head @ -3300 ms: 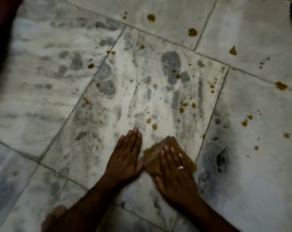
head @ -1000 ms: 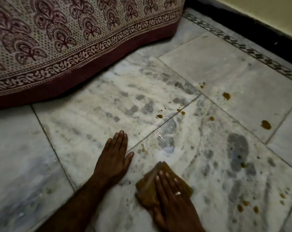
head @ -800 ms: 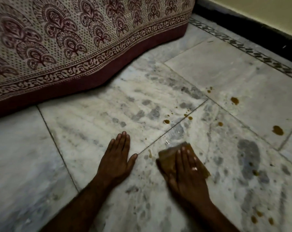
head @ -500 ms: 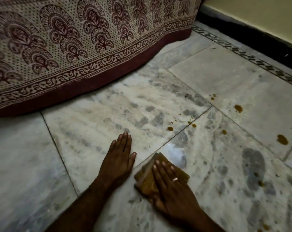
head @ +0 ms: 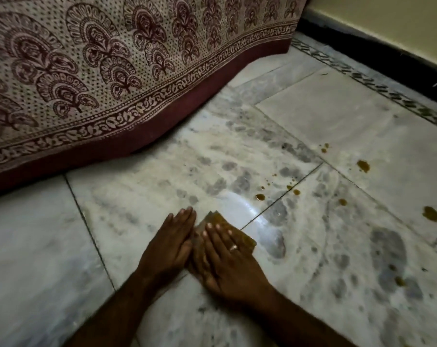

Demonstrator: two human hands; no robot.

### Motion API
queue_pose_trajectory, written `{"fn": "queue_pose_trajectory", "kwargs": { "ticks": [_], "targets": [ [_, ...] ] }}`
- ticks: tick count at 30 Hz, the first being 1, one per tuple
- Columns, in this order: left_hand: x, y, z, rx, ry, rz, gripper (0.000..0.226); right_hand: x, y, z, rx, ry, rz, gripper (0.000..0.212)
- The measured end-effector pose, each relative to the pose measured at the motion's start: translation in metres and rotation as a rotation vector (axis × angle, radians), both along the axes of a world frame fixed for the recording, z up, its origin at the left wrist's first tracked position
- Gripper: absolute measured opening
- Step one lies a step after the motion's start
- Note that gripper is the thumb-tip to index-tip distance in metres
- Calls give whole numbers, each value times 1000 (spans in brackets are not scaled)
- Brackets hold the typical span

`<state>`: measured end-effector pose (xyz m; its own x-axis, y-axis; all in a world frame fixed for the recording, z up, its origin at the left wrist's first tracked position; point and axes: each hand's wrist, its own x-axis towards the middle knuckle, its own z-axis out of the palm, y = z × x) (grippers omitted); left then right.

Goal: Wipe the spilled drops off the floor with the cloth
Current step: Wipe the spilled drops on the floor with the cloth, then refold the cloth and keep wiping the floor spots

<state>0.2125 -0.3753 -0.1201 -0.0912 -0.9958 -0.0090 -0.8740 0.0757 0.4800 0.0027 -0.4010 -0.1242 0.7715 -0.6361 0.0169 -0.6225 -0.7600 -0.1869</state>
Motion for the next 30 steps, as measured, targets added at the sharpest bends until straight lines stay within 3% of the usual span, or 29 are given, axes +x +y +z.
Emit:
{"fn": "queue_pose_trajectory", "kwargs": {
  "ticks": [3,7,10,13,17,20,24,27,30],
  "targets": [
    [-3,6,4,1,109,57,68,-23,-19,-2,-42,-22,-85,71],
    [-12,2,6,-13,143,137,65,28,-59,4,84,59,-296,79],
    [-12,0,9,30,296,210,64,53,-45,1,118,58,-275,81],
    [-8,0,14,87,296,186,63,40,0,5,132,26,-156,83],
    [-16,-17,28,178,27,-161,65,2,58,11,168,77,-93,80],
    [-26,-36,48,221,-114,-500,65,-26,79,20,182,138,-29,65],
    [-25,-52,74,367,-256,-851,67,-55,76,44,250,85,-115,61],
    [-25,-58,83,476,-304,-902,68,-50,59,69,521,-83,-264,45],
    [-36,-57,79,494,-64,-744,63,-46,36,86,745,-257,-537,41]
  ]
}}
